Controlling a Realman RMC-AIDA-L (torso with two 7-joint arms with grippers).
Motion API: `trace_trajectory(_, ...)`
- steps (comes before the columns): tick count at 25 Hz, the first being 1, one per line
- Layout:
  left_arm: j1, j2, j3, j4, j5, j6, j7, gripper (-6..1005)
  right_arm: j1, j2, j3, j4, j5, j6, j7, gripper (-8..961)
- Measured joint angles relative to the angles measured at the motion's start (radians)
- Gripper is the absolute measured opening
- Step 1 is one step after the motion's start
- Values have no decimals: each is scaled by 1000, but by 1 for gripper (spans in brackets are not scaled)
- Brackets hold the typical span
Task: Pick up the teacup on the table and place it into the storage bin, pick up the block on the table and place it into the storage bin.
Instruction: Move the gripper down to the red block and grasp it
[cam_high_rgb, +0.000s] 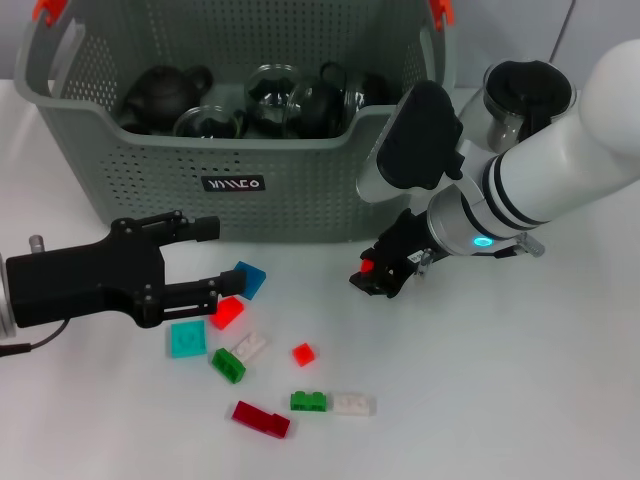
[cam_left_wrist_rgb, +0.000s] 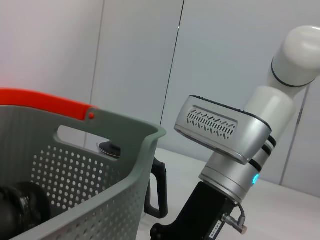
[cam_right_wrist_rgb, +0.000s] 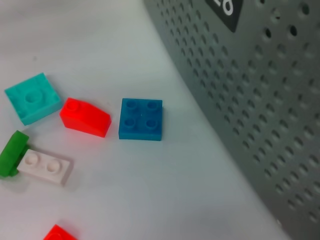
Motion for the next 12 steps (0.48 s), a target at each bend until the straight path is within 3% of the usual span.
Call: trace_trajectory(12,0,3,0,9,-6,1,0,768,-2,-2,0,0,0,0,1,325)
